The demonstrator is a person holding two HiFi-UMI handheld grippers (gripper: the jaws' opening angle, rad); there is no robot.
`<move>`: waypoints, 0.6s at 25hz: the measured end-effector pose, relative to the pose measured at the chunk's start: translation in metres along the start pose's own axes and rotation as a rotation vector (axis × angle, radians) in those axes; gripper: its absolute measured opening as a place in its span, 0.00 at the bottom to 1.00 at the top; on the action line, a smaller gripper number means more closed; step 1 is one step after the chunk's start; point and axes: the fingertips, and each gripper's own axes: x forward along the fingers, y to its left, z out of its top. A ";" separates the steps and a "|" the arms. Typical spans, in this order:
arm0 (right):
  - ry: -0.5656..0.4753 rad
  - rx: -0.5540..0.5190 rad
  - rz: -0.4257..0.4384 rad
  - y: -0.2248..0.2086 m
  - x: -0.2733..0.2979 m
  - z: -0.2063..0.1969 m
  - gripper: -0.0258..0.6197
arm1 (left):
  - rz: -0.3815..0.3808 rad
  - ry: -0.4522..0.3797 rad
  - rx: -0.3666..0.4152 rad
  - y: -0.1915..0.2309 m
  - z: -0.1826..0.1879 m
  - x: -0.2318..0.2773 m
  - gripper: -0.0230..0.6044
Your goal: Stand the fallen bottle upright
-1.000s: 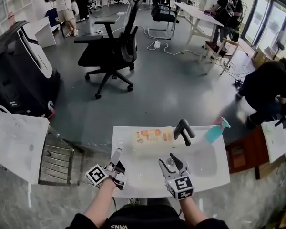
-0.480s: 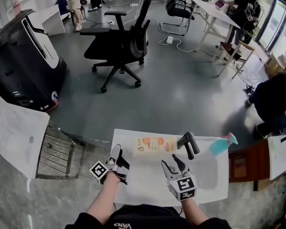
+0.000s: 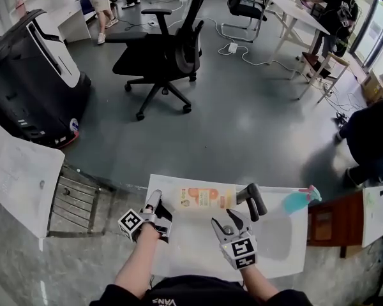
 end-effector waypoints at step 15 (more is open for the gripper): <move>-0.013 0.013 -0.010 -0.009 0.011 -0.009 0.34 | -0.027 0.073 0.195 -0.044 0.002 0.002 0.19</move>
